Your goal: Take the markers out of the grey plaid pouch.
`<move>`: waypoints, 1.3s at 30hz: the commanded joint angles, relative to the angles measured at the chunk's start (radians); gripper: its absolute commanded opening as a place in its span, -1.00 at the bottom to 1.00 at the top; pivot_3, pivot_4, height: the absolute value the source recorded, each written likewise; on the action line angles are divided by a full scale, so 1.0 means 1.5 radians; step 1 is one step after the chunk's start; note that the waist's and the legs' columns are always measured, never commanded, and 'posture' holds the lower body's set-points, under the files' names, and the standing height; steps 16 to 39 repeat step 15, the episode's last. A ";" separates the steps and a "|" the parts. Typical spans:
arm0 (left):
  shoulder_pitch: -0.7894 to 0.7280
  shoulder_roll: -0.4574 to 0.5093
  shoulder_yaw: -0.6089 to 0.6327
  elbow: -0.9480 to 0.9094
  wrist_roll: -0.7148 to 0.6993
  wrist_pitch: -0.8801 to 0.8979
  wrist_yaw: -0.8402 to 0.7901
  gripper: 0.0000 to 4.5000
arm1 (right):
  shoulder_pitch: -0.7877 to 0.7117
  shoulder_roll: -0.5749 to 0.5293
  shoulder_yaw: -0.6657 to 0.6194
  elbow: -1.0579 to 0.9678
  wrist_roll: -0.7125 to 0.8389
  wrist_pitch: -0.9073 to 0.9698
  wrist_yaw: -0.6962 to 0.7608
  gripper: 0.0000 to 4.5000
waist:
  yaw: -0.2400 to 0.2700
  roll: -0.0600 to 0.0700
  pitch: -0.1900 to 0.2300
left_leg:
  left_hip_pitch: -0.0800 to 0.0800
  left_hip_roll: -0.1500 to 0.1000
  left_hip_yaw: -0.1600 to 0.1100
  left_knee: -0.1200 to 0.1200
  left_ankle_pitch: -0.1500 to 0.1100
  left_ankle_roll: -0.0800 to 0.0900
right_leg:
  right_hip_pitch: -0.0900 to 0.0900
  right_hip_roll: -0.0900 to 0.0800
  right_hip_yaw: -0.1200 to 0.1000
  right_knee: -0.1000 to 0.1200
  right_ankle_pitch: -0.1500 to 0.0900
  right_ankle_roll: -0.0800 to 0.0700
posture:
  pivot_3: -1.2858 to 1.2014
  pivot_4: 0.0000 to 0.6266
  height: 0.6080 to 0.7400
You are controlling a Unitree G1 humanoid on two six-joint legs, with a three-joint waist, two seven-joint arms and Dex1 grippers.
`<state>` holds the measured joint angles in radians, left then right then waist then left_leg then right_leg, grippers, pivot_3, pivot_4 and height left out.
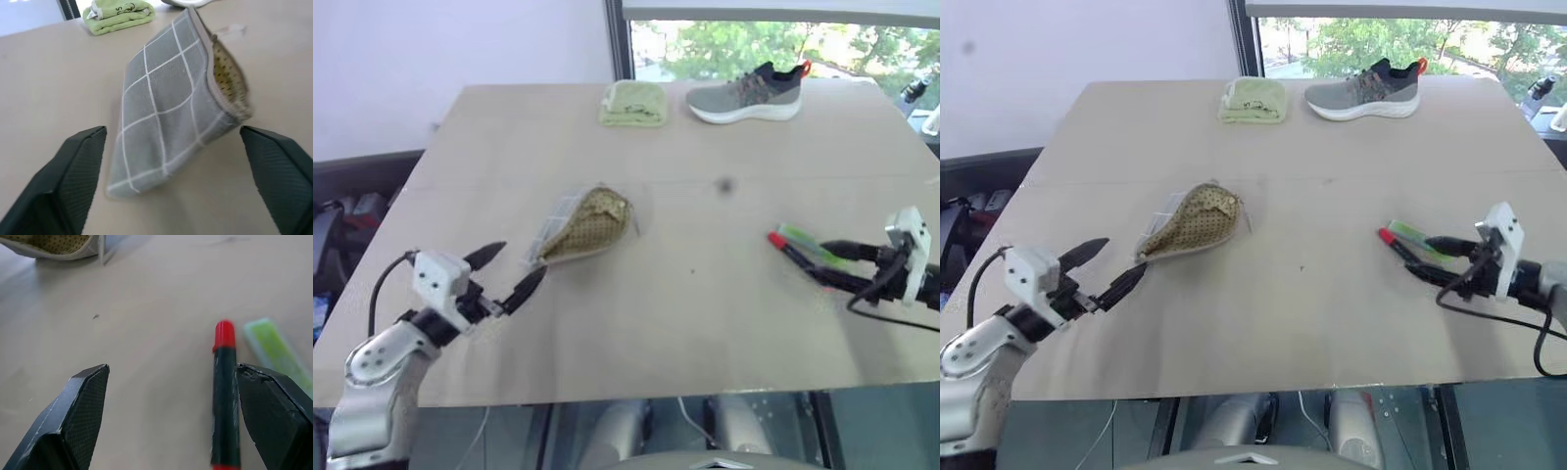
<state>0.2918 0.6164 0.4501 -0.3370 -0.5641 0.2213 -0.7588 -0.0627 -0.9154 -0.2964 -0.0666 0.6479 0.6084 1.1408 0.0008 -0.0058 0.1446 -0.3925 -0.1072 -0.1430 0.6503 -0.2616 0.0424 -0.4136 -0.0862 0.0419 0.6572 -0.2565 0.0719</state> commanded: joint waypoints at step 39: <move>0.288 -0.041 0.010 -0.177 -0.039 0.038 -0.055 0.99 | 0.070 -0.042 0.002 0.083 -0.081 -0.134 0.128 0.85 | 0.010 0.000 0.000 | 0.002 0.001 0.001 0.000 -0.001 0.001 | 0.004 0.000 -0.001 -0.002 0.000 0.000 | 0.03 -0.52 1.00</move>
